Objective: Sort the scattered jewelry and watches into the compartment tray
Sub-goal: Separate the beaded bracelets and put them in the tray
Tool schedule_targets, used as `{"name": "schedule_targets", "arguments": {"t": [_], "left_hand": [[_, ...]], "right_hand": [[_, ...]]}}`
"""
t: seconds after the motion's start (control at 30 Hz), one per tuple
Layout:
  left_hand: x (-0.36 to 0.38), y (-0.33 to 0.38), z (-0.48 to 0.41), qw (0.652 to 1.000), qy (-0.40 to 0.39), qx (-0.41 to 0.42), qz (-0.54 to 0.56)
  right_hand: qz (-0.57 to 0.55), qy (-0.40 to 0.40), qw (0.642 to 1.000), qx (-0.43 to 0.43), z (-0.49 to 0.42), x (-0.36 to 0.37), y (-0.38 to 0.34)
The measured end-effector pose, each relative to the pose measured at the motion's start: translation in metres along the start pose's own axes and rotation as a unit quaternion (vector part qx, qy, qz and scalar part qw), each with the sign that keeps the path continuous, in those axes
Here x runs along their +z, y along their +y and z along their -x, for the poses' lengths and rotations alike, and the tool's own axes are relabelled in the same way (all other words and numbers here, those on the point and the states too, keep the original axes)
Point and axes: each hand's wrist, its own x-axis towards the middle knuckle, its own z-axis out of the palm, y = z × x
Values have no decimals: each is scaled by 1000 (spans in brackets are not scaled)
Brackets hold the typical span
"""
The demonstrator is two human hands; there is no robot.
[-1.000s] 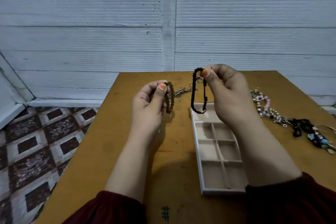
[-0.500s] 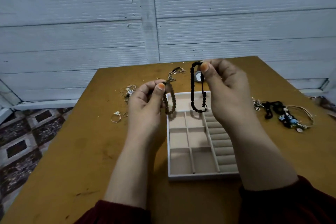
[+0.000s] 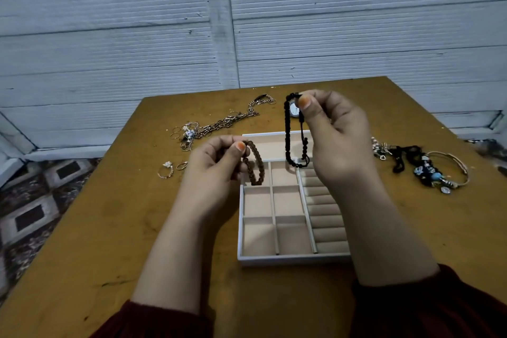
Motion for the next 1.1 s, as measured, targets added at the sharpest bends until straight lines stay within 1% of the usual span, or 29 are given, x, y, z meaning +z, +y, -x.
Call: {"name": "schedule_targets", "arguments": {"t": [0.27,0.33,0.4,0.47,0.63,0.7,0.8,0.97,1.1], "left_hand": [[-5,-7,-7,991,17,45,-122],[-6,-12,-10,979,20,69,-190],[-7,-16,-12,960,11,92,-264],[-7,-17,-12,947,7,104,-303],[-6,-15,-11,932,16,110,-346],[-5,-16,-10,929,19,100,-355],[-3,-14,-8,921,8,84,-381],[-1,-15,-8,904,-5,95,-416],[-3,-19,-11,903,-11,89,-420]], "right_hand": [[4,-4,1000,-10,1,-2,3],[5,-3,1000,-9,1,-2,3],[5,0,1000,-8,1,-2,4],[6,2,1000,-9,1,-2,4],[-1,0,1000,-5,3,-2,3],[-1,0,1000,-4,3,-2,3],[6,0,1000,-4,3,-2,3],[10,1,1000,4,3,-2,5],[16,4,1000,4,3,-2,6]]}}
